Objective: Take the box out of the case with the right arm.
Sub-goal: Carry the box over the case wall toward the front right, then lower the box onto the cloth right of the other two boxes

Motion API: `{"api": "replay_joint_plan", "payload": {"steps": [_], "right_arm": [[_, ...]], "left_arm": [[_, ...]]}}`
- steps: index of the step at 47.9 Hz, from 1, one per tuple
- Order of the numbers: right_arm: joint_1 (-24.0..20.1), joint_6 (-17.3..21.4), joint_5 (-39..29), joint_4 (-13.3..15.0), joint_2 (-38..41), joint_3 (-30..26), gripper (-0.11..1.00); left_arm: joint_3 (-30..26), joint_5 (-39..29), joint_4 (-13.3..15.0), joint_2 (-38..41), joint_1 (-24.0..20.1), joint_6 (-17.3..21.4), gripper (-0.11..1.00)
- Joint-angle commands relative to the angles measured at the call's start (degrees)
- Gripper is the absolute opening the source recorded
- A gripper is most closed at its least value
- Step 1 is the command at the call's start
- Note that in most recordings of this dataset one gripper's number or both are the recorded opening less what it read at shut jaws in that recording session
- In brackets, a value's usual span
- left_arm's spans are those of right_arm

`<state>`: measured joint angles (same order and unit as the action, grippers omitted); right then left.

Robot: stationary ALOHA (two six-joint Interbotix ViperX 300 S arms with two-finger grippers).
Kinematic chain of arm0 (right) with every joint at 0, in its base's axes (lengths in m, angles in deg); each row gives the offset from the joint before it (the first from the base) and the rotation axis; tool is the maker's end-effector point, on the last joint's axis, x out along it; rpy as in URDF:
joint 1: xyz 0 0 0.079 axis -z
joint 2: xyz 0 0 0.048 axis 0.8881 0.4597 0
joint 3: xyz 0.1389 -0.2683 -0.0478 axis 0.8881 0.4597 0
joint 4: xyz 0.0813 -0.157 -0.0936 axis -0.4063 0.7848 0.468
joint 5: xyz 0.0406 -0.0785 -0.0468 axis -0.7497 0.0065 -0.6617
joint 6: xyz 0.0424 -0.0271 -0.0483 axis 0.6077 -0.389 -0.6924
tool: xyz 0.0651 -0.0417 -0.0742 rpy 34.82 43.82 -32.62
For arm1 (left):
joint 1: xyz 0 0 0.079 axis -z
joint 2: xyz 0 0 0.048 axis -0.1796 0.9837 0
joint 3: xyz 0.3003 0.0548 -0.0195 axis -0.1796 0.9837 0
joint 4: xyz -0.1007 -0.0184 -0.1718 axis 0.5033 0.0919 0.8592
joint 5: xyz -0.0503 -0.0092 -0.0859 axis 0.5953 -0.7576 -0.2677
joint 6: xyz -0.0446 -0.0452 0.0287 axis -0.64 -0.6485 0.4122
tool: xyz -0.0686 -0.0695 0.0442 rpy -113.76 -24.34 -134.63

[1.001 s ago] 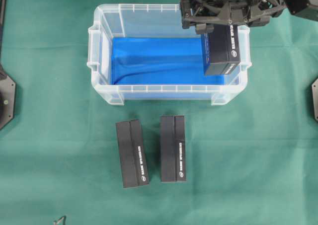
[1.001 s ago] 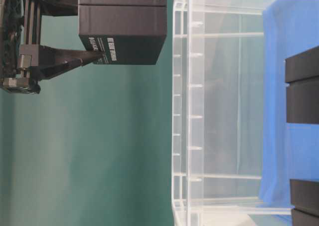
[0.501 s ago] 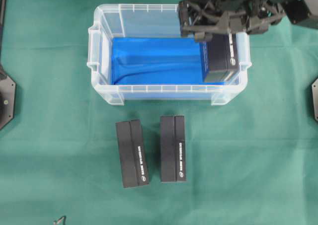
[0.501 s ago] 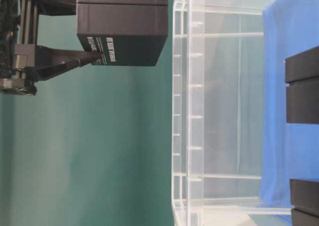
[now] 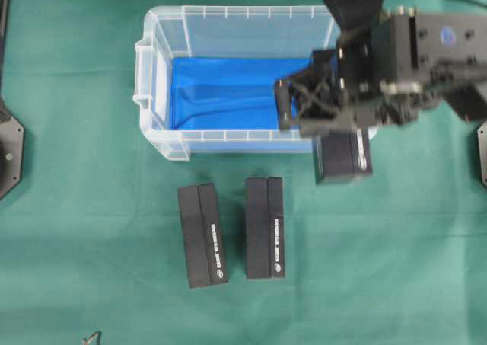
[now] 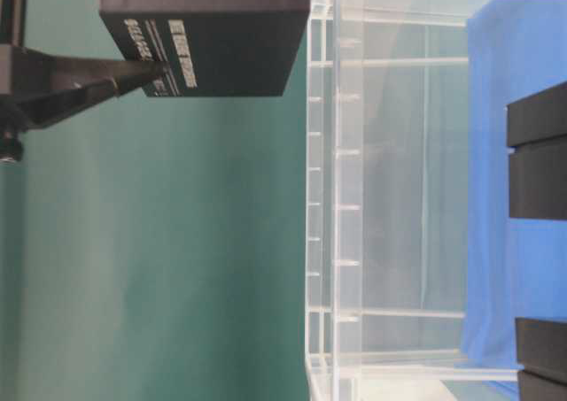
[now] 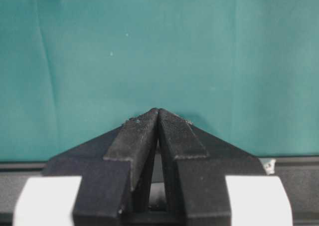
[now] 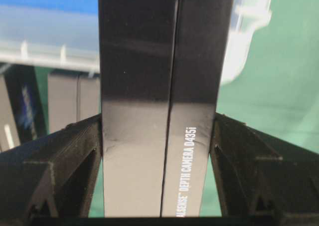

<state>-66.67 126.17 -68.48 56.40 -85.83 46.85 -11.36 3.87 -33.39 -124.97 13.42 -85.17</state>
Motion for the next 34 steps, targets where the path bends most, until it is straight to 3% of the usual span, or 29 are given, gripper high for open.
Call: {"api": "replay_joint_plan", "payload": {"steps": [1,21,34], "right_arm": [[-2.6,2.2,-0.4,0.2,-2.2,-1.4,0.65],[-14.2,15.3,-1.5,-0.1,-1.9,-1.6,0.65],[-15.3,17.0,-1.5,0.2,-1.8,-1.3,0.65]], "left_arm": [[-1.5,0.3,0.1,0.2,-0.2,0.0,0.02],[-1.4,0.3,0.1,0.2,-0.2,0.0,0.02],[-1.4,0.3,0.1,0.2,-0.2,0.0,0.02]]}}
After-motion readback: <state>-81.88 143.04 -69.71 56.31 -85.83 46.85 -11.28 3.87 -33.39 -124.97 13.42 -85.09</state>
